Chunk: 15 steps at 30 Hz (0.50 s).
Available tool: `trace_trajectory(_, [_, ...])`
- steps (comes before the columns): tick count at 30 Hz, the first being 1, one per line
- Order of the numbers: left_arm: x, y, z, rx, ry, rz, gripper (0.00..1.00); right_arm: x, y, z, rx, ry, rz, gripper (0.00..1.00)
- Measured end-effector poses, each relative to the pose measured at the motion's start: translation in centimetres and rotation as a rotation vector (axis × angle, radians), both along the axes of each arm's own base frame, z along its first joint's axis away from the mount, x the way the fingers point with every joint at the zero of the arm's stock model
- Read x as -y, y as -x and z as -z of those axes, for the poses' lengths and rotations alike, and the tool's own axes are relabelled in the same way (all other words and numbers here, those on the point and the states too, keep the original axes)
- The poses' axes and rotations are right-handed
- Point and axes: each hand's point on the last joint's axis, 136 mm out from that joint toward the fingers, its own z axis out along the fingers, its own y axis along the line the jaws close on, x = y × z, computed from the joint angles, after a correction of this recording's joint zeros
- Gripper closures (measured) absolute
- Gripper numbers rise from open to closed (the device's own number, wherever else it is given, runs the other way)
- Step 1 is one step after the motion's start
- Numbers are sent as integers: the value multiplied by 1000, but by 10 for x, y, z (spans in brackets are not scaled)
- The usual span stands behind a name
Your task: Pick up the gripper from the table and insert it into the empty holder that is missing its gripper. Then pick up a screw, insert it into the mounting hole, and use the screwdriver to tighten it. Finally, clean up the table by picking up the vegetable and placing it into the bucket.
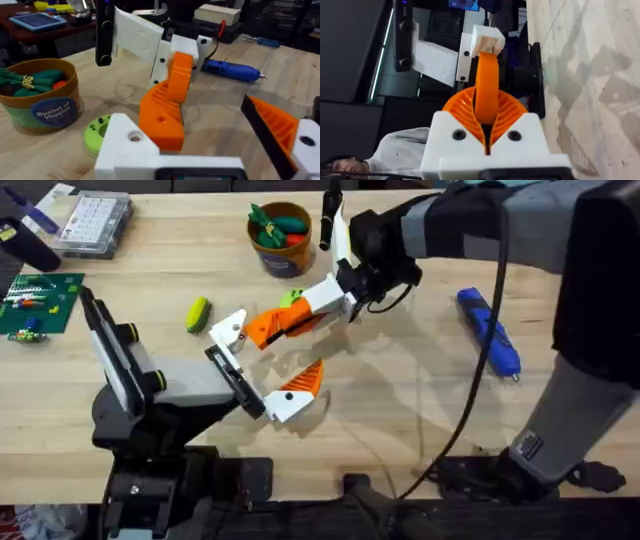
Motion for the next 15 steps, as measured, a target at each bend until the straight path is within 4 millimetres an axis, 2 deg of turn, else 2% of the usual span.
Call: trace_trajectory(15, [0,0,0,0,0,0,15,0,1,0,-8,4,0,983])
